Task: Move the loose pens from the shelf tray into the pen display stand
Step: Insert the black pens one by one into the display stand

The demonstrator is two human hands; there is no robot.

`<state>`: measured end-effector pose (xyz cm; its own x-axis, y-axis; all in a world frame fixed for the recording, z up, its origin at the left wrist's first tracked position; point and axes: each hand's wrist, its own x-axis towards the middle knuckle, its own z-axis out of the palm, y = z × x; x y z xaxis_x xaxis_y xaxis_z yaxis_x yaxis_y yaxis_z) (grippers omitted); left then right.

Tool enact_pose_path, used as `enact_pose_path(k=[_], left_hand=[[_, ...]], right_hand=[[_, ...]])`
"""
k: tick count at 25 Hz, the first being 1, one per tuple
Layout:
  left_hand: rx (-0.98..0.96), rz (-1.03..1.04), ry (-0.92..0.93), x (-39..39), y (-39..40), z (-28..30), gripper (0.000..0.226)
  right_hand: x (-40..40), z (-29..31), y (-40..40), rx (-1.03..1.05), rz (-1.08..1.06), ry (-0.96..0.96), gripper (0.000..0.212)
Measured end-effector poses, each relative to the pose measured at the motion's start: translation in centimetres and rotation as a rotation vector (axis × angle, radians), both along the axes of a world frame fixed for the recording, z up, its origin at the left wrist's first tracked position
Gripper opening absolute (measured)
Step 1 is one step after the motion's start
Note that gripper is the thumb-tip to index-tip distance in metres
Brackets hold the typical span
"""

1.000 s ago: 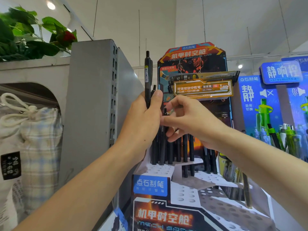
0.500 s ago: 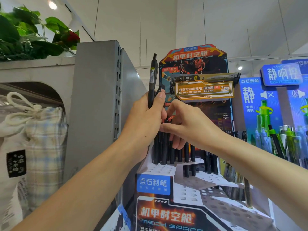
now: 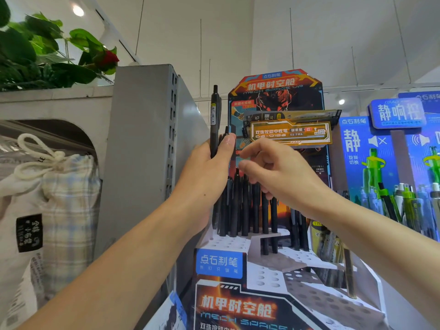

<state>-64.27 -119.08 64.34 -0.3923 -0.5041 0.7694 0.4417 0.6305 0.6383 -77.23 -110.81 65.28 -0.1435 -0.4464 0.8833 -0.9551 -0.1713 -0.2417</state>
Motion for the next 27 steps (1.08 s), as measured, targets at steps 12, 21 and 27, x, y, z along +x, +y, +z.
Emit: enact_pose_path(k=[12,21,27], left_hand=[[0.018,-0.147,-0.057,-0.2,0.9,-0.5,0.022],[0.001,0.003,-0.004,0.1,0.3,-0.4,0.036],[0.006,-0.090,-0.012,0.7,0.4,-0.5,0.031]], right_hand=[[0.6,0.3,1.4,0.250,0.696,-0.436,0.027],[-0.8,0.8,2.0,0.301,0.546,-0.521,0.019],[-1.6,0.1,1.5,0.244,0.433,-0.547,0.027]])
